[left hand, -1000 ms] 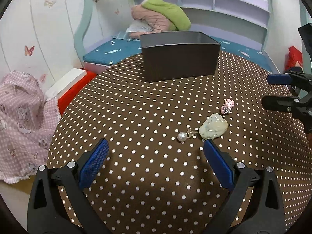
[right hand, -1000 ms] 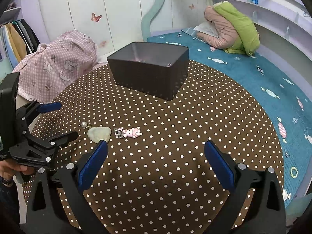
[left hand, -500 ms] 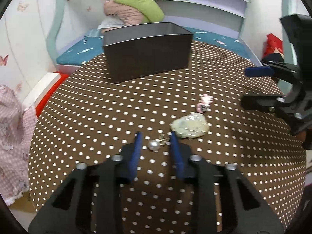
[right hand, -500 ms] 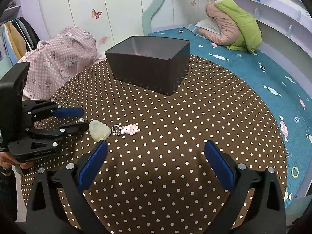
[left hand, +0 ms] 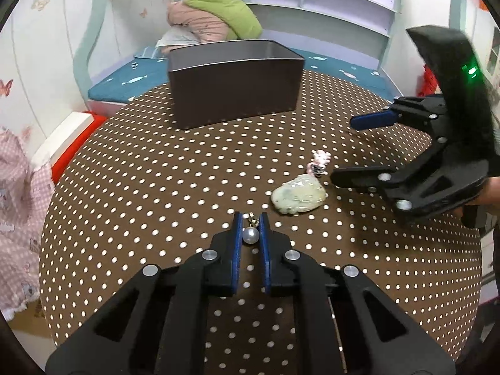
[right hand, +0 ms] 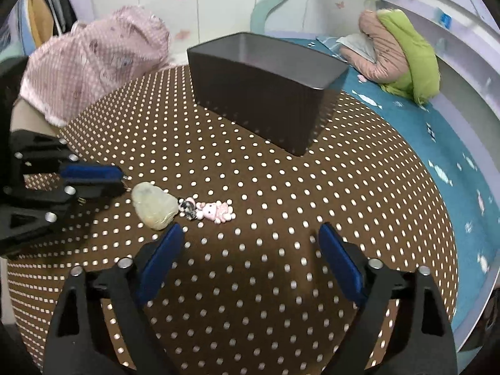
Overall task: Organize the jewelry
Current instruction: 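Close the left tool on the pearl earring, then grasp the pink bunny charm with the right tool while the left tool holds the pearl earring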
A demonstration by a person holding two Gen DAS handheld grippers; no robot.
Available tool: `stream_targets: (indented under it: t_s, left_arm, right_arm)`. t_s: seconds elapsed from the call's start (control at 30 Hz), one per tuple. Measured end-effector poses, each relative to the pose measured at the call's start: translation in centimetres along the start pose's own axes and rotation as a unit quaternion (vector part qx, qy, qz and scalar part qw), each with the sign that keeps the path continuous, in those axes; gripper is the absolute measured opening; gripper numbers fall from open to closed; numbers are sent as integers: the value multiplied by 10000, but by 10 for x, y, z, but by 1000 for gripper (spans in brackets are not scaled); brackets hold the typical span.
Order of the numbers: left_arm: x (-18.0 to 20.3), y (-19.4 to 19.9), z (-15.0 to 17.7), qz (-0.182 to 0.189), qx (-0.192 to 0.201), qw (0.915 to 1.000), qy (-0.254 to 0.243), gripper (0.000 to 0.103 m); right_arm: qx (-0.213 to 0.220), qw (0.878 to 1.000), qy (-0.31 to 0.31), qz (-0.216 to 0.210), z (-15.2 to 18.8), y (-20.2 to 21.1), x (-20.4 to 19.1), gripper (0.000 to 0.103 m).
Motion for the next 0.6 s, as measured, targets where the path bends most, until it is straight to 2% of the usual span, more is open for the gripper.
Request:
stream_targets:
  t_s: [0.23,0.3,0.4,0.5,0.53,0.6]
  left_arm:
    - [-16,9,4,1,126,9994,319,11]
    - [-19,11,6,14,143,9992,377,11]
    - [-22,12,6,58,179,9988,454,11]
    - [-23,14,5,101,213,9983,529,11]
    - [-23,14,5,110,227,9982,543,11]
    - [-20,15,7,116,243,9980,564,11]
  right_arm:
    - [179,9986,260,-423,-13,-7,-11,59]
    - [241,9974,409,-551,-14,-6,-16,49]
    - [267,9957,598,-656,-14,-2,-26,28]
    - [275,9957,697,-549,-12,0,-33,26]
    - [266,9954,673,-626,-12,0,-34,14]
    - [276,9961,638,-546,-11,0,-35,14]
Point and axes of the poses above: each gripper's, at about its wrist camera, not at the fingertips, and y roughly against the way its jaws point, x to its right, z to its underside, the point moved 2 cm from there along -y, roughly the way its jaws point, and after that the axes turned 5 degrees about z, right-handed, at the moved point
